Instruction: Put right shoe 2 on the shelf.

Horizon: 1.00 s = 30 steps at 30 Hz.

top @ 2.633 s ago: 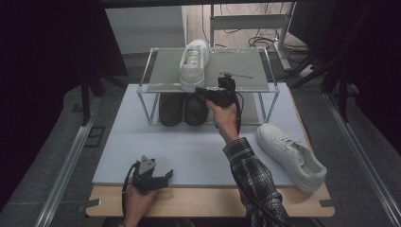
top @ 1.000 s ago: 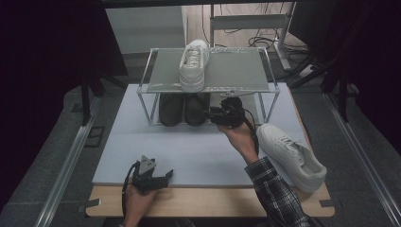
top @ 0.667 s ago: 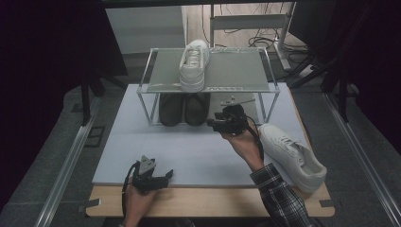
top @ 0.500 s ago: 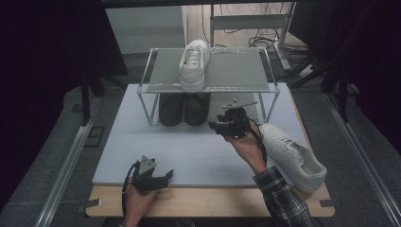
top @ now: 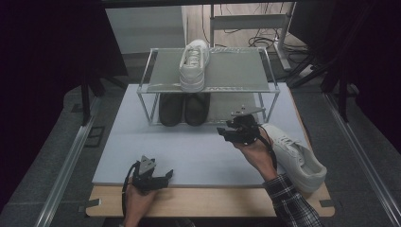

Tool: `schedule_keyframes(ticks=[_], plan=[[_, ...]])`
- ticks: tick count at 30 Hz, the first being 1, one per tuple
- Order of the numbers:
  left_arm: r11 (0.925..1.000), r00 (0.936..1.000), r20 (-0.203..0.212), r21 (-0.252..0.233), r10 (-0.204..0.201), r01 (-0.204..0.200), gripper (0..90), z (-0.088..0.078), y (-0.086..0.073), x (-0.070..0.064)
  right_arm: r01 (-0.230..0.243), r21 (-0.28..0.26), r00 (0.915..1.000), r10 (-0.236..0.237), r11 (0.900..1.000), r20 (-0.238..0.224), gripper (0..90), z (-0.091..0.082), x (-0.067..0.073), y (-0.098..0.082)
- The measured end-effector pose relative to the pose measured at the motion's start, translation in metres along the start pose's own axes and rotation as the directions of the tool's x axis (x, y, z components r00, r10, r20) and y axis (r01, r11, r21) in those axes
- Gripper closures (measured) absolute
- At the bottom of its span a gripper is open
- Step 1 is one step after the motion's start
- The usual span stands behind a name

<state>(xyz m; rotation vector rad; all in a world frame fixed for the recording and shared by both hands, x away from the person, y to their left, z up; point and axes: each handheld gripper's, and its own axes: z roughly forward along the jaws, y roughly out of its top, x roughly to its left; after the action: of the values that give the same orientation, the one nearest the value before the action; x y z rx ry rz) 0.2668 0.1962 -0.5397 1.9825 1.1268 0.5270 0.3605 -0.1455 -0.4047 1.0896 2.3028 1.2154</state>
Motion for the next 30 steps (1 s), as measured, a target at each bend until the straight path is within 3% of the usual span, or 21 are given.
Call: schedule_keyframes(ticks=[13,25,30], plan=[[1.0,1.0,0.0,-0.002,-0.004,0.004,12.8,0.0,0.0,0.0,-0.061,0.013,0.9981,0.061,0.998,0.009,67.6,-0.023,-0.022,-0.019],[1.0,1.0,0.0,-0.003,-0.003,0.003,12.8,0.0,0.0,0.0,-0.08,0.054,0.9943,0.076,0.995,0.074,88.0,-0.045,-0.033,-0.031],[1.0,1.0,0.0,-0.003,-0.003,0.003,12.8,0.0,0.0,0.0,-0.104,0.065,0.991,0.098,0.992,0.092,89.8,-0.054,-0.04,-0.036]])
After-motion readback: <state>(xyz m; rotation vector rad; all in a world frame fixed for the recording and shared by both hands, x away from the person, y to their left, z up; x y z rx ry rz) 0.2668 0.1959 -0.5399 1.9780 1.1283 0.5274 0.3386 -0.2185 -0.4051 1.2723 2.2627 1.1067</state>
